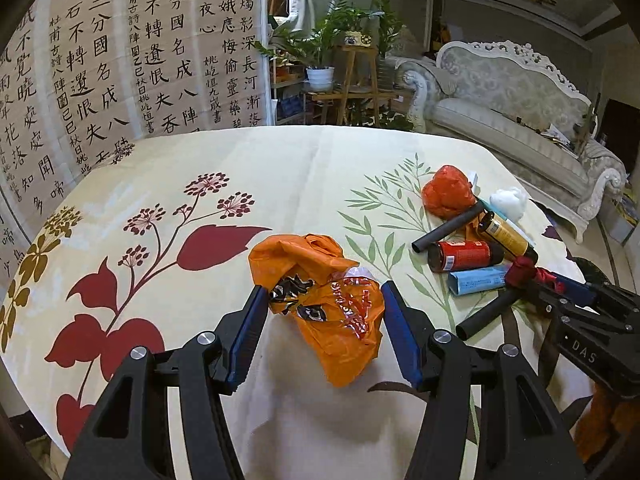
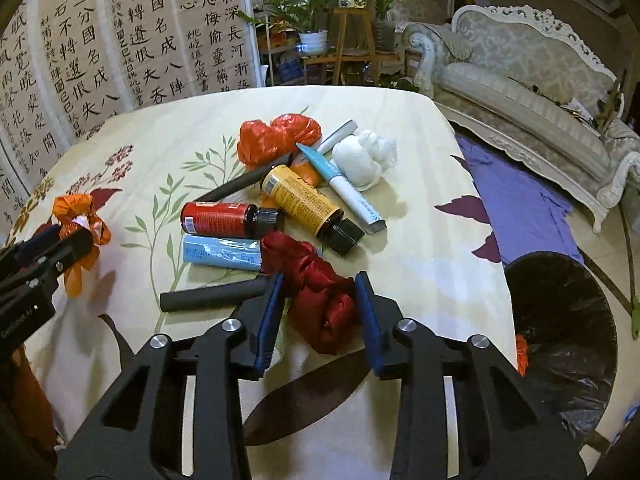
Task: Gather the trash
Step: 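Lift the orange bag with the left gripper while the right gripper grasps the red cloth, then carry the orange bag and red cloth over the bin and release both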
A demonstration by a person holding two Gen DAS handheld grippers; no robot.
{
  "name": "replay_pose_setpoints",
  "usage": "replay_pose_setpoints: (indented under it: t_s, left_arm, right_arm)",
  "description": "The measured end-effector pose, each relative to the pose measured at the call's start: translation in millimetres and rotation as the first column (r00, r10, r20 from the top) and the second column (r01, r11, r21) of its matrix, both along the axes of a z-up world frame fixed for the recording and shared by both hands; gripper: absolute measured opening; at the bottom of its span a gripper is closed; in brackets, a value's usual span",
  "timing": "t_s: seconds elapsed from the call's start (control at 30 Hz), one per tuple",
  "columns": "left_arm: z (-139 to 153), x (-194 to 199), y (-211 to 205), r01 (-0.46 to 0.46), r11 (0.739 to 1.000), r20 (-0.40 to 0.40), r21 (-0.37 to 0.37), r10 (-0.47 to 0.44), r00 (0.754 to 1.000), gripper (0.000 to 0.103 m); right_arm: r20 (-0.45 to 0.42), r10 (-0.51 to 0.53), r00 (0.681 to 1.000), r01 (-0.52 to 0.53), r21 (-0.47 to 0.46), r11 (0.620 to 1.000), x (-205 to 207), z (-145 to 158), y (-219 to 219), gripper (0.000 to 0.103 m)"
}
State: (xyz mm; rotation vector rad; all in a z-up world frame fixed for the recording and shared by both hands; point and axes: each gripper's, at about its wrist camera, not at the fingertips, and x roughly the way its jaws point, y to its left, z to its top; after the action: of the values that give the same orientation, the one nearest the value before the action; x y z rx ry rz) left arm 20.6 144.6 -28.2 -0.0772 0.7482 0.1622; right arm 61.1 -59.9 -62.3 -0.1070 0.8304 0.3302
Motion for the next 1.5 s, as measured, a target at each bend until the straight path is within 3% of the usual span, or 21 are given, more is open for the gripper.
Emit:
replay_pose_setpoints:
  t_s: [0.3,0.6,1.03,1.5]
  left_arm:
    - [4.0,-7.4,-12.4,0.034,0.999,0.022,-0.023,-0.033,0.999,0.057]
    - [16.8,-13.5,-58.5,0.156,0.987,0.071,-0.046,-0.152,0.986,0.057]
    - [28.4,-4.0,-156.9,0.375,0.926,0.133,-0.046,-0.366,0.921,0.057]
    - [24.3,25.1,-237.2,0.496,0.868,0.131,0.007,-0.492,0.86,0.057]
  right_arm:
    - [0.019,-0.032,0.999,0.032,0.033,0.999,-15.5,9.4,-15.2,0.029]
    - [0.065,-0.161,0.985,0.158,0.048,0.986,-37.0,25.4,-66.2,0.029]
    - [0.118,-0.409,0.905,0.407,0.044,0.913,-51.2,32.5,-164.7,0.029]
    - [0.135,-0.504,0.853,0.501,0.059,0.863,-42.3,25.6,-218.8,0.03]
